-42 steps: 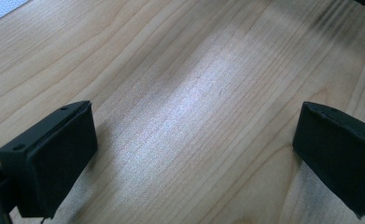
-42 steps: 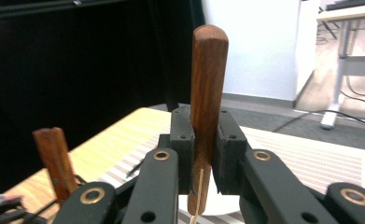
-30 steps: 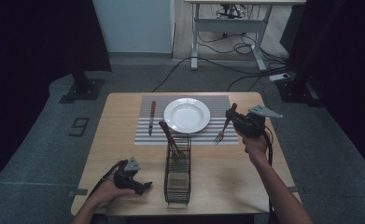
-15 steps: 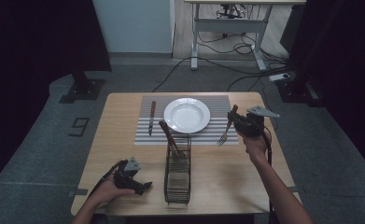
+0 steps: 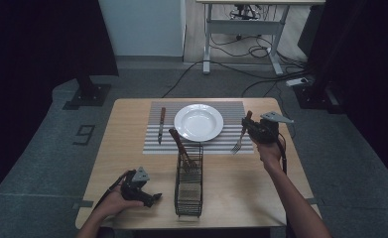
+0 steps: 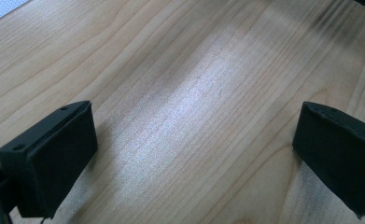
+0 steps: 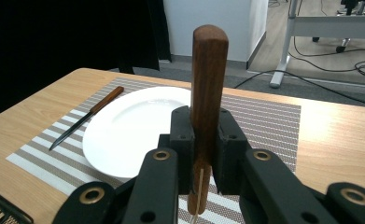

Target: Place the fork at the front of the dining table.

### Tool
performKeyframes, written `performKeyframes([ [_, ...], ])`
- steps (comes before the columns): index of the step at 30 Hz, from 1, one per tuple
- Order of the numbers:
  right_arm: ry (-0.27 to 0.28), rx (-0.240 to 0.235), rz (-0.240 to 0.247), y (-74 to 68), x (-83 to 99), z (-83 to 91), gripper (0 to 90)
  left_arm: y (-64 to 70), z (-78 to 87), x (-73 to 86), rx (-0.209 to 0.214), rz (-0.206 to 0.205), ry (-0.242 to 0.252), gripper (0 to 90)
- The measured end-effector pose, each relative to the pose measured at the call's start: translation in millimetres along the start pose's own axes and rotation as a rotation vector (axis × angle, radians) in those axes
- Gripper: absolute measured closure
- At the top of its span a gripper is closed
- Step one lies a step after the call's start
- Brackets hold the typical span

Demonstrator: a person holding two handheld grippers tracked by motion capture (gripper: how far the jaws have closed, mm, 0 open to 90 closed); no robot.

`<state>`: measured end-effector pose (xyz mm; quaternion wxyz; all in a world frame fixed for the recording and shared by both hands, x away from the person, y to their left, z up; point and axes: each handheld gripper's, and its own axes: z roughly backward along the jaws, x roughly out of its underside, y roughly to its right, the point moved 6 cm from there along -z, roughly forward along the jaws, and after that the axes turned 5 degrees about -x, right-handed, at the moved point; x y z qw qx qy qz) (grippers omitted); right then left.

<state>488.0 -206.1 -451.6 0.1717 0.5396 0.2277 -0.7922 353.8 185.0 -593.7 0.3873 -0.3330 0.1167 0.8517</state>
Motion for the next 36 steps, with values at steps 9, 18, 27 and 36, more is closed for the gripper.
performKeyframes([
  [9, -0.008, 0.021, 0.014, -0.2, 1.4, -10.9, 80.3, 0.0, 0.0, 0.0, 0.001, 0.000, 0.000, 0.0],
  [18, -0.018, 0.059, 0.029, 5.0, 3.7, -20.2, 80.4, 0.0, 0.0, 0.0, 0.001, 0.000, 0.000, 0.0],
  [27, -0.035, 0.087, 0.048, 8.7, 7.3, -32.4, 80.4, -0.1, -0.1, -0.1, 0.001, -0.001, 0.000, 0.0],
  [36, -0.042, 0.099, 0.069, 7.8, 9.9, -42.9, 80.4, -0.1, -0.2, -0.2, 0.002, -0.001, 0.000, 0.0],
])
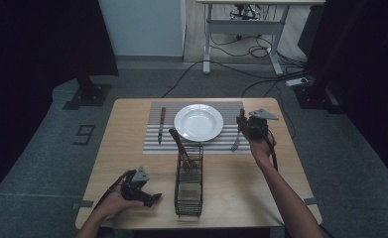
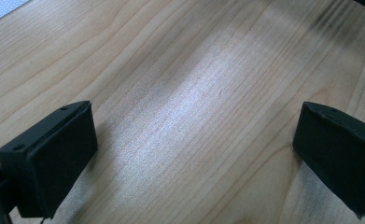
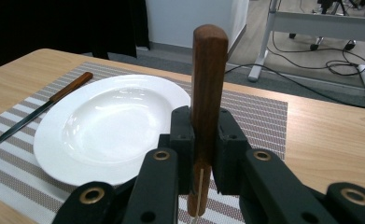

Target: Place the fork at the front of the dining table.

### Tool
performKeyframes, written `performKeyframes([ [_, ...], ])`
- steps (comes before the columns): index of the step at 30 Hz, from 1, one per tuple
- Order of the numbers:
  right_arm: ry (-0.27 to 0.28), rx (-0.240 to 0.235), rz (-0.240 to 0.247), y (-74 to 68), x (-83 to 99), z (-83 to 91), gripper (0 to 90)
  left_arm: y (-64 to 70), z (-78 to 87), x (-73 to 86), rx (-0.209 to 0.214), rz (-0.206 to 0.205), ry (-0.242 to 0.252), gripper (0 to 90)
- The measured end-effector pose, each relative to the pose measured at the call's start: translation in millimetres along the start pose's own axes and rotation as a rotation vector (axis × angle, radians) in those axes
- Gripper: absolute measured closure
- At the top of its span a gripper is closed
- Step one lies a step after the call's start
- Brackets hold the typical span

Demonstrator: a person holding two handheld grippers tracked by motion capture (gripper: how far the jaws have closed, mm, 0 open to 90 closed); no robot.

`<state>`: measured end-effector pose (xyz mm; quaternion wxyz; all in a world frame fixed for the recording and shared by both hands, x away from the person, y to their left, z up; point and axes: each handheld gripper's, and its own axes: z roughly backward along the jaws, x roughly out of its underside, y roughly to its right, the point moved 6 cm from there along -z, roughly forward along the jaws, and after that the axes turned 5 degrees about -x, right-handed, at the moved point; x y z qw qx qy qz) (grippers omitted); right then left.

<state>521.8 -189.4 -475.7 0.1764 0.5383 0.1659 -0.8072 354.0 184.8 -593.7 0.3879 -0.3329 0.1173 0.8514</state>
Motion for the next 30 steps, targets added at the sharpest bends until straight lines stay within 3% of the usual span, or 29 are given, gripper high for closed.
performKeyframes([
  [10, 0.007, 0.013, -0.032, 5.0, -1.6, -13.0, 80.4, 0.0, 0.0, 0.0, 0.000, 0.000, 0.000, 0.0],
  [22, -0.060, 0.012, -0.029, 6.3, -8.5, -32.2, 80.5, -0.1, -0.1, -0.1, 0.001, -0.002, 0.000, 0.0],
  [25, -0.055, 0.036, -0.028, 9.5, -10.8, -33.4, 80.6, -0.1, -0.1, -0.1, 0.001, -0.002, 0.000, 0.0],
  [30, -0.067, 0.050, -0.070, 20.0, -9.7, -39.0, 80.3, -0.1, -0.1, -0.1, 0.001, -0.002, 0.000, 0.0],
])
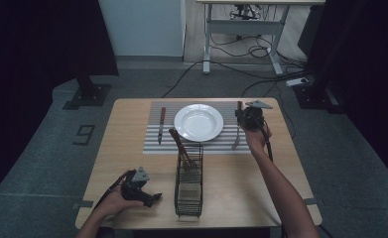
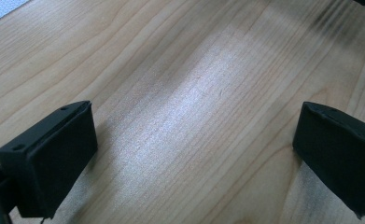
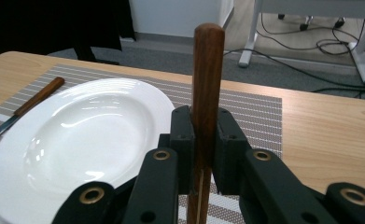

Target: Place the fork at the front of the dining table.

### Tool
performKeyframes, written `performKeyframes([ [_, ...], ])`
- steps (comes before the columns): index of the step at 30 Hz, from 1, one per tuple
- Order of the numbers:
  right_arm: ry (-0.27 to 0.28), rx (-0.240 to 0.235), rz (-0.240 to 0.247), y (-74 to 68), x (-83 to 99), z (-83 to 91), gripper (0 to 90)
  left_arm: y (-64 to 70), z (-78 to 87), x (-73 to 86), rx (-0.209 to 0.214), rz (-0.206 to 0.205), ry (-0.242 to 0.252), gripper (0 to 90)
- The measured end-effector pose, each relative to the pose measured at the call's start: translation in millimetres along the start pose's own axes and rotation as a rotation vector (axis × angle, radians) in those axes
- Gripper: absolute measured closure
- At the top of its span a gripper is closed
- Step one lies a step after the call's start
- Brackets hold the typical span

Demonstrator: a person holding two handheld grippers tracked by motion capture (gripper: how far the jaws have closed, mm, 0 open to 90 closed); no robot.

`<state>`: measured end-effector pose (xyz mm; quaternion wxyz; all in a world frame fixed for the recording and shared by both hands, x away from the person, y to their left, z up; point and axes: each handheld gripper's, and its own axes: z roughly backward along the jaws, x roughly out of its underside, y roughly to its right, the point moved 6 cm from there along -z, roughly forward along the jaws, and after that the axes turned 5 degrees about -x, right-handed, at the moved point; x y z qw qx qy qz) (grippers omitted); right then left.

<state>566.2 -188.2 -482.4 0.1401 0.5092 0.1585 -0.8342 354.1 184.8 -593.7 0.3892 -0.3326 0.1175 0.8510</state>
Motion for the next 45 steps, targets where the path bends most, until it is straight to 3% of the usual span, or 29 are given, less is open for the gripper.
performKeyframes([
  [14, -0.067, 0.026, -0.008, 5.6, -1.7, -43.2, 80.0, 0.1, 0.0, -0.1, 0.000, 0.000, 0.000, 0.0],
  [20, -0.090, 0.034, -0.005, 8.0, -0.5, -54.1, 79.9, 0.1, 0.0, -0.1, 0.000, 0.000, 0.000, 0.0],
  [45, -0.086, 0.061, -0.082, 34.1, 9.2, -66.8, 78.8, 0.1, -0.1, -0.2, 0.001, -0.001, 0.000, 0.0],
])
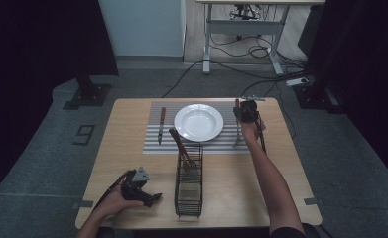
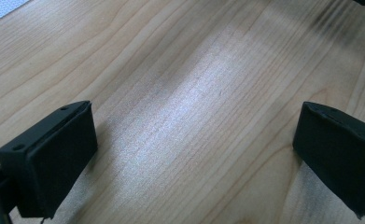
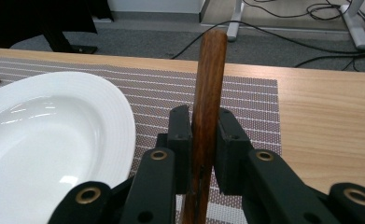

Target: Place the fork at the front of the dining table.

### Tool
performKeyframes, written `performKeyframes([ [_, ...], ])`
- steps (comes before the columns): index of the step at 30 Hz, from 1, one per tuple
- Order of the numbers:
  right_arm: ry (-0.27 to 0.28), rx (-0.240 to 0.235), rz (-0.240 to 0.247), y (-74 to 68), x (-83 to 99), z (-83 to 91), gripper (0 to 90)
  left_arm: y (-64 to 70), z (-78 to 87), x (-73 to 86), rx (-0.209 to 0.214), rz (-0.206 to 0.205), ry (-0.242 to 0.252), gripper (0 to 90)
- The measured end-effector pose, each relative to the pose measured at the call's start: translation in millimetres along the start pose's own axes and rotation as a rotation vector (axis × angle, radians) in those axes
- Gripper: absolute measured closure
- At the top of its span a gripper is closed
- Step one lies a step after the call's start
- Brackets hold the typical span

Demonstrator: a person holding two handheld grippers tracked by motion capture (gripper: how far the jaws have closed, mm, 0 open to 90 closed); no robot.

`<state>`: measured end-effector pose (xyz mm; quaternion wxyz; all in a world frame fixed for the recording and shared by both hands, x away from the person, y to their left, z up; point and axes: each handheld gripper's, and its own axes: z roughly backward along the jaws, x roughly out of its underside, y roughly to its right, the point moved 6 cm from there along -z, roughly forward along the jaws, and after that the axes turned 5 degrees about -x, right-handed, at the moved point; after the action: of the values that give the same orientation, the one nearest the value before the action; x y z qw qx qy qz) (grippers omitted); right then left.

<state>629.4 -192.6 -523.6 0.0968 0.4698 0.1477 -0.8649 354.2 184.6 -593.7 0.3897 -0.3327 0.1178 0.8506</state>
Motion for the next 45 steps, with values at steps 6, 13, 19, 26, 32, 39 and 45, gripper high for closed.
performKeyframes([
  [6, -0.035, 0.010, -0.032, 7.6, 4.8, -10.9, 78.3, 0.1, 0.0, 0.1, 0.000, 0.000, 0.000, 0.0],
  [13, -0.034, 0.002, -0.036, 6.7, 0.9, -18.2, 79.3, 0.0, 0.0, 0.0, 0.000, 0.000, 0.000, 0.0],
  [19, -0.047, 0.013, -0.057, 11.6, 8.3, -28.0, 78.8, 0.0, 0.0, 0.0, 0.000, 0.000, 0.000, 0.0],
  [26, -0.107, 0.023, -0.059, 14.7, 20.5, -43.0, 78.2, 0.0, 0.0, 0.0, 0.000, 0.000, 0.000, 0.0],
  [32, -0.143, 0.018, -0.031, 5.3, 23.0, -54.7, 79.5, -0.1, 0.0, 0.0, 0.000, 0.000, 0.000, 0.0],
  [39, -0.160, 0.041, -0.045, 11.5, 28.3, -60.0, 78.7, 0.0, 0.0, 0.0, 0.000, 0.000, 0.000, 0.0],
  [45, -0.173, 0.058, -0.045, 14.5, 32.4, -62.8, 78.0, 0.0, 0.0, 0.0, 0.000, 0.000, 0.000, 0.0],
])
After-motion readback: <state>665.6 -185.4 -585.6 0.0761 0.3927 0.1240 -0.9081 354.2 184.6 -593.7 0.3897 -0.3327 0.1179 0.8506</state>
